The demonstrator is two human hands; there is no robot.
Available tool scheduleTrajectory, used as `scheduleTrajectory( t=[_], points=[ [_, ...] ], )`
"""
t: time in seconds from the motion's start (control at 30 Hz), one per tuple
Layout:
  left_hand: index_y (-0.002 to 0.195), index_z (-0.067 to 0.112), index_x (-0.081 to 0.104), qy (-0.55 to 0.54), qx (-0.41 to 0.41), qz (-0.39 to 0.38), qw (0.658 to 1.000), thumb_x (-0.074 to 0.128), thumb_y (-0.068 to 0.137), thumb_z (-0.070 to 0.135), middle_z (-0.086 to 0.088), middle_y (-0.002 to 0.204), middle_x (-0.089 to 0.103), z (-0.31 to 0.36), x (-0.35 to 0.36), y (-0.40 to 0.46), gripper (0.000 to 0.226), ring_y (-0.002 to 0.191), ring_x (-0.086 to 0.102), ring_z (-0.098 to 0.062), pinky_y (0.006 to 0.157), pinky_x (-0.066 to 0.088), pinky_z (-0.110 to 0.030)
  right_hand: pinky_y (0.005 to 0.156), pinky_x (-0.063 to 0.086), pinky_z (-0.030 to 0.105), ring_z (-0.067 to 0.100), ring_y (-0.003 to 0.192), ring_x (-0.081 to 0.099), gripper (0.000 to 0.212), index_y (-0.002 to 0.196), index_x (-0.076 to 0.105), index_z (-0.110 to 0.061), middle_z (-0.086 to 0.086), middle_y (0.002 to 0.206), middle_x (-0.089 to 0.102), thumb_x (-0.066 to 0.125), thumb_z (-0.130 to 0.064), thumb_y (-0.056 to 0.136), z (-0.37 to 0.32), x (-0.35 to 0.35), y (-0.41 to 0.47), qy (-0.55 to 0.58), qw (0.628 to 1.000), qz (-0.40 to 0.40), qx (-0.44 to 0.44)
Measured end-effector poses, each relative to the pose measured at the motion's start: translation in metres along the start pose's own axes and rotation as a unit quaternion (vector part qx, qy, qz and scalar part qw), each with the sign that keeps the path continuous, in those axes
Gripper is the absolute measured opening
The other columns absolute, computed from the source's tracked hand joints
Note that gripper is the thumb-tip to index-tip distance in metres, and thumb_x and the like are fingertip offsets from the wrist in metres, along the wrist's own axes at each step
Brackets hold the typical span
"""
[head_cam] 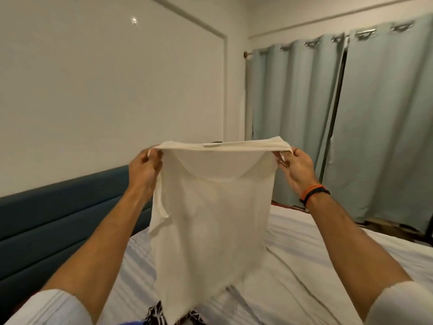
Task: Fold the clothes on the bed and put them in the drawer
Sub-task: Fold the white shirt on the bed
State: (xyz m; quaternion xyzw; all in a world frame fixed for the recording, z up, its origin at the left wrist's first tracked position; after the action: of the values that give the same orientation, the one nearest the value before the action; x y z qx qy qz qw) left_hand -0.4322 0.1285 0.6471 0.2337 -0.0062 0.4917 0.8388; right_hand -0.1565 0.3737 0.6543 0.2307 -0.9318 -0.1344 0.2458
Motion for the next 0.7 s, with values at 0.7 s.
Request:
scheduleTrajectory(
  t=[0.7],
  points=[
    [0.094,0.005,0.068,0.231,-0.284,-0.034,0.930,0.053,0.101,0.012,-0.012,0.086,0.067,-0.102,-0.188,-0.552,0.017,0.071,0.068,-0.007,0.060,0.049,-0.020,0.069,0.052,0.034,0.019,0.075,0.059,0.010,0.086,0.070,-0.002,0.019,0.082,0.068,0.061,0.002,0.089,0.065,-0.250,-0.503,-0.333,0.903,-0.046,0.268]
  ],
)
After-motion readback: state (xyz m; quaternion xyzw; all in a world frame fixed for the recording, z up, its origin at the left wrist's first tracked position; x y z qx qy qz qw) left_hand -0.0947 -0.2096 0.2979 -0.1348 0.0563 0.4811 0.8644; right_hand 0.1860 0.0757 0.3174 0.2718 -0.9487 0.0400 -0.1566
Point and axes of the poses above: each hand's wrist, its own y-axis towards the middle knuckle, its own x-axis out of the palm, z = x × y, the point moved 2 cm from there along y, towards the middle knuckle
